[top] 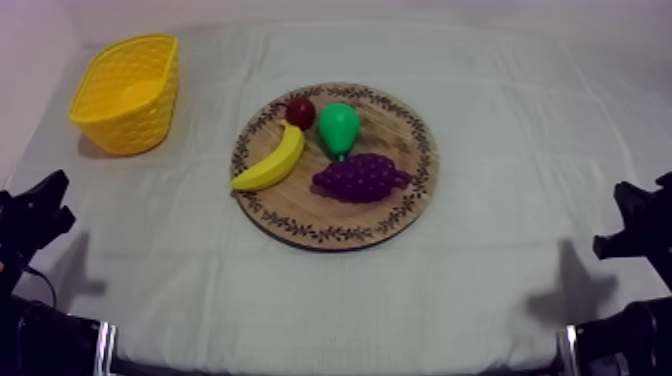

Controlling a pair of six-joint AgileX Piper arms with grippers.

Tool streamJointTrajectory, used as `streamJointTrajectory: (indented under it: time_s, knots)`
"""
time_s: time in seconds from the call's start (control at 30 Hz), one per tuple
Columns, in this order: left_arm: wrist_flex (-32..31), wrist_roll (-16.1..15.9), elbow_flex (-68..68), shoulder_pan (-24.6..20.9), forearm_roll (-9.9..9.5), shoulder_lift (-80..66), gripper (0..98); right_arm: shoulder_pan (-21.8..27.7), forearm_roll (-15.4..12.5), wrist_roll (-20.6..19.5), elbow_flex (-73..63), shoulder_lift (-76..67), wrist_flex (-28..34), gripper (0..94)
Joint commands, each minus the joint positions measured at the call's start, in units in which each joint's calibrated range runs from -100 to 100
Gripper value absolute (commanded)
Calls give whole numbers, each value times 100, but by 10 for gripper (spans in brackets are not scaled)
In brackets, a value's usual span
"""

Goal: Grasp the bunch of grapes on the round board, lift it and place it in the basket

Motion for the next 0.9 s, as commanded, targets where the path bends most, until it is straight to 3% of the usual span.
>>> streamJointTrajectory:
  time_s: [0.0,0.43,0.63,0.8,0.87]
  knots:
    - [-2,2,5,-2,4,0,1,2,-2,-2,-4,0,0,3]
    - [-2,-19,5,159,4,0,1,2,-2,2,-4,0,0,3]
    - [-2,-2,5,865,4,3,1,2,-2,3,-4,0,0,3]
    - [-2,3,-8,1737,4,1,1,2,-2,3,-4,0,0,3]
    - [171,195,-67,2108,-5,1,1,2,-2,2,-4,0,0,3]
